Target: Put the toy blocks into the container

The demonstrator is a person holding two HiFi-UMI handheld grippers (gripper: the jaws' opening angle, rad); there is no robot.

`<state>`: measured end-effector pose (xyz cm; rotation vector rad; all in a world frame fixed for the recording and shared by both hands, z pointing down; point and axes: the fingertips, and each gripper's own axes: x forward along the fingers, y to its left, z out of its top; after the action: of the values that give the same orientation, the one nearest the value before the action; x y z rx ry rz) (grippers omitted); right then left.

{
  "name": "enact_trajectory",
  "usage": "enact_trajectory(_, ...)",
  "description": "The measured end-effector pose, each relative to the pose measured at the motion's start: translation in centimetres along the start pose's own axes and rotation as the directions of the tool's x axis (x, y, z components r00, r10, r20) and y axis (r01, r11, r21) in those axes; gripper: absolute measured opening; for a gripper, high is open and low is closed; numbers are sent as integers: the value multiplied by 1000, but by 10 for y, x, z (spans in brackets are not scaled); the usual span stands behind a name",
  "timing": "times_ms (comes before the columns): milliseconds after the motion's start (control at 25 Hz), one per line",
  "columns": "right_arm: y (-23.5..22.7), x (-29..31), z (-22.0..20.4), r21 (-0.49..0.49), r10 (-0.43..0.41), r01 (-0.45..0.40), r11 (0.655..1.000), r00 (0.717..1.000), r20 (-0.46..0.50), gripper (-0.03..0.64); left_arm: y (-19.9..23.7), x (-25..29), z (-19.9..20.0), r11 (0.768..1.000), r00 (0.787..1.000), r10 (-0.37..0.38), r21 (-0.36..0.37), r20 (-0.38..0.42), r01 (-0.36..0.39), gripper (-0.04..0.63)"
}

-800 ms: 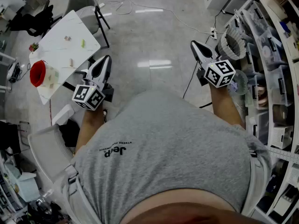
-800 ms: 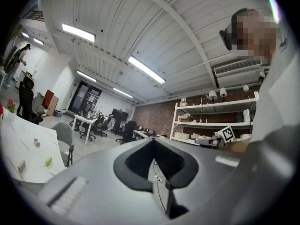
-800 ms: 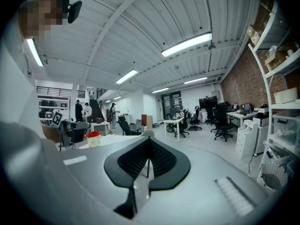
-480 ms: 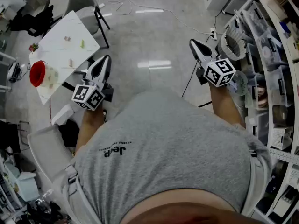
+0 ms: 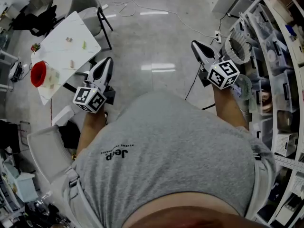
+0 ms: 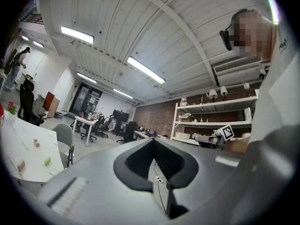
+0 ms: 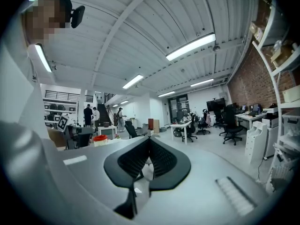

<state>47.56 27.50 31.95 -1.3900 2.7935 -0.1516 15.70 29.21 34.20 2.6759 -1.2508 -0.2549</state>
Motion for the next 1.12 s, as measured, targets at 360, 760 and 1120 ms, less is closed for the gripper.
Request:
enact_trajectory(360, -1, -7, 6, 16, 126, -126, 992, 992, 14, 338, -23, 11, 0, 1000, 1000, 18, 8, 7, -18, 48)
enact_trajectory(760, -37, -30, 12, 25, 167, -168, 985, 985, 47, 337, -62, 36, -16, 999, 999, 34, -23, 9, -34, 48)
enact_trajectory(1120, -53, 1, 8, 31, 145, -146, 989, 989, 43, 337, -35, 68, -17, 1000, 1000, -8, -30, -8, 8, 49)
